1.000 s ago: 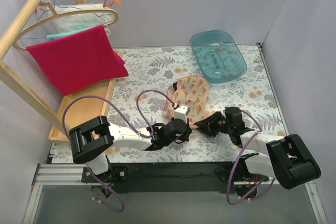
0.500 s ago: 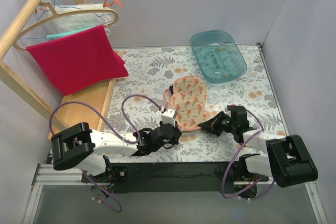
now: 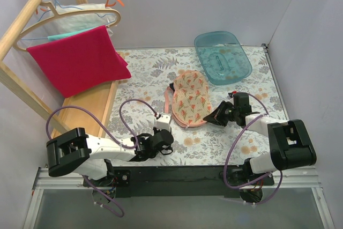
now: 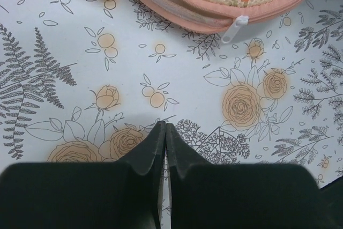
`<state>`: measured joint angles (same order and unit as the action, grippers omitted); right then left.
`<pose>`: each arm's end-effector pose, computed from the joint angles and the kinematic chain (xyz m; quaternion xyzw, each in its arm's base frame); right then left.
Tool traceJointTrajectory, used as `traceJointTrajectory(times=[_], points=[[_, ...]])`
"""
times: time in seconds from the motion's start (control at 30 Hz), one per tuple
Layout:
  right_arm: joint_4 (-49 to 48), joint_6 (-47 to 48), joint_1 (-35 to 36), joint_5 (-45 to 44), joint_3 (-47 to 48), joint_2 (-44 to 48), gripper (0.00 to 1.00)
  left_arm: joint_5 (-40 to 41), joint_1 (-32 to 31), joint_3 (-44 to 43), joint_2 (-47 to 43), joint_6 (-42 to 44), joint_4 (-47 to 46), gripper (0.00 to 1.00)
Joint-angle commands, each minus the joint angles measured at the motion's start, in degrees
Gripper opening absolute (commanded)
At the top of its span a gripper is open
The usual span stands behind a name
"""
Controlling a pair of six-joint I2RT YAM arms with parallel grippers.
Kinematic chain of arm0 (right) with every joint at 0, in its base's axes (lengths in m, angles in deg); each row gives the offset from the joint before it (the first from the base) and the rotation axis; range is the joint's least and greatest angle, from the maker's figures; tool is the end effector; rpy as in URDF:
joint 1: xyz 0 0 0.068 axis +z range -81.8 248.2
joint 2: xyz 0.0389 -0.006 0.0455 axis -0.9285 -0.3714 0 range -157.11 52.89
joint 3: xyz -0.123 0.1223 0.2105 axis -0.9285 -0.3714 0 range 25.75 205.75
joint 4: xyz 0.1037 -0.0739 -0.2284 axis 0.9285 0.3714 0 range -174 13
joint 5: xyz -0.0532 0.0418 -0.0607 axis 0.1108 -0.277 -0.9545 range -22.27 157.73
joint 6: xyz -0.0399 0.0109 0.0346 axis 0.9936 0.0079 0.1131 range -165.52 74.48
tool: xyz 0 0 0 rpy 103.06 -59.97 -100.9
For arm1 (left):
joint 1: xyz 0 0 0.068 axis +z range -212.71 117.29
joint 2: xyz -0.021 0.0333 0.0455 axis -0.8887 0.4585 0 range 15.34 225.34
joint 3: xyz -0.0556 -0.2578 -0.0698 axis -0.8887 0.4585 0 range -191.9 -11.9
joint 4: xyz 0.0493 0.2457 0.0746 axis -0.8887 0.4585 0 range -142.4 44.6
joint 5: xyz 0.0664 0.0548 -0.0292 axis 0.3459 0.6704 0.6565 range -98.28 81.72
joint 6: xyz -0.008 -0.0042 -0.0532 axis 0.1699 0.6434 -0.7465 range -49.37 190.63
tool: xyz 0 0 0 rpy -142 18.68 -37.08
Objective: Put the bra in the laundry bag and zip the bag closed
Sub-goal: Zip the zipper on the laundry bag.
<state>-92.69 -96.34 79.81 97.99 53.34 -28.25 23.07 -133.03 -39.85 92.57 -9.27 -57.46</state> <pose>0.2389 0.0675 0.1389 0.2048 0.8733 0.3981 0.1919 0.0990 -0.2214 0.1516 -0.1787 0.8752 -0.2979 0.3368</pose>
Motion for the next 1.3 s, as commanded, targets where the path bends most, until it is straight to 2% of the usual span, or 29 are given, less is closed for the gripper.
traceJointTrajectory(times=[0.0,0.07,0.17,0.4,0.73,0.83,0.9,1.03,1.27], points=[[1.57,1.7,-0.19,1.82,-0.34,2.04,0.07,0.12,0.01,-3.34,1.6,1.67,-4.07,0.1],[1.31,1.43,-0.19,2.26,-0.96,3.01,0.08,-2.33,0.01,-4.66,3.79,5.18,-7.59,0.28],[1.22,1.17,-0.19,2.61,-1.93,3.71,0.1,-6.2,0.01,-8.0,8.89,11.07,-11.63,0.33],[1.13,1.08,-0.1,3.22,-2.37,4.41,0.11,-11.13,0.01,-11.26,15.4,18.19,-15.85,0.35],[1.04,0.82,-0.19,4.1,-2.02,5.38,0.13,-9.29,1.5,-12.13,18.56,22.85,-18.58,0.39],[1.04,0.73,-0.19,4.1,-2.54,5.64,0.13,-8.94,3.0,-13.27,19.71,24.61,-19.19,0.37],[0.95,0.64,-0.1,4.1,-3.07,5.73,0.13,-10.26,3.79,-13.45,19.8,25.4,-20.16,0.3],[0.87,0.73,-0.1,4.11,-3.69,5.65,0.13,-10.79,4.23,-14.33,20.24,26.9,-19.64,0.0],[0.95,1.26,-0.1,3.49,-3.69,5.12,0.13,-13.86,4.49,-12.23,17.78,26.73,-19.81,0.0]])
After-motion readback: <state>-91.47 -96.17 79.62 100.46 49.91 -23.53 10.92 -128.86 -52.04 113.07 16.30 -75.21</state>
